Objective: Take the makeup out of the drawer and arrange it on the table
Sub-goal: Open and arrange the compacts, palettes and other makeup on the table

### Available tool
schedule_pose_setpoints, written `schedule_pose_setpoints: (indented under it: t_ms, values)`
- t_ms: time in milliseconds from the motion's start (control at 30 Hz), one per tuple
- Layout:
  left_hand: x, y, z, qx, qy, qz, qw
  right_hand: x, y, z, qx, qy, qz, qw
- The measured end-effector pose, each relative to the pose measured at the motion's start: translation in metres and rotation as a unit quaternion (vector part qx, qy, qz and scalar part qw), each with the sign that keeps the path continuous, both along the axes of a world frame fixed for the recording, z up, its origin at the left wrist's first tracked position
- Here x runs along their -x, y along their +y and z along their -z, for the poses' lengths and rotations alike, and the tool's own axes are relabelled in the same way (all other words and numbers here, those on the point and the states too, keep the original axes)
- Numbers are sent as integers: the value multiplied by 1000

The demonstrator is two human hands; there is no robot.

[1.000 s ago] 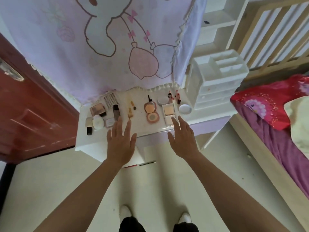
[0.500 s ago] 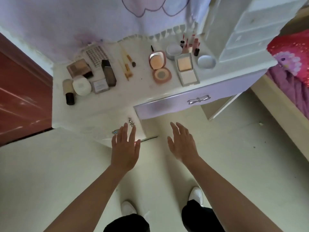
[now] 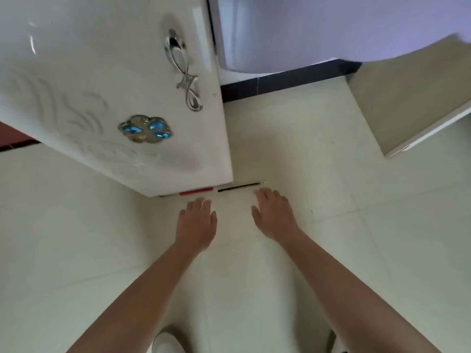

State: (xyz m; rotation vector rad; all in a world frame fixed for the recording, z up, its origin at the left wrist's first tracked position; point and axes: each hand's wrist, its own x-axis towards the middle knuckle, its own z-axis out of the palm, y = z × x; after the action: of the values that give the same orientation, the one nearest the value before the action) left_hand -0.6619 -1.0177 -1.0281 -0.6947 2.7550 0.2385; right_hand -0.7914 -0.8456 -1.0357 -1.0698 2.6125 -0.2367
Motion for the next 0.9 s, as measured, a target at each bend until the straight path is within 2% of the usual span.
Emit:
schedule_pose_setpoints:
  t_ms: [133, 333, 533, 667, 767, 900]
  values:
    - [14, -22, 87, 3, -63, -16, 998, 13, -27, 89, -59, -6, -59, 996]
    - [33, -49, 164, 47, -58, -18, 997, 34, -54, 162, -103, 12, -93, 990]
    - [43, -60, 183, 50, -63, -27, 996, 49, -67, 175, -115, 47, -95, 988]
    - [49, -68, 190, 90, -66, -13, 994, 54, -71, 176, -123, 96, -124, 980]
    - [47, -68, 198, 133, -57, 16, 989, 50, -71, 177, -136, 88, -138, 977]
    - [36, -60, 201, 115, -13, 10, 993, 40, -60, 173, -114, 85, -108, 984]
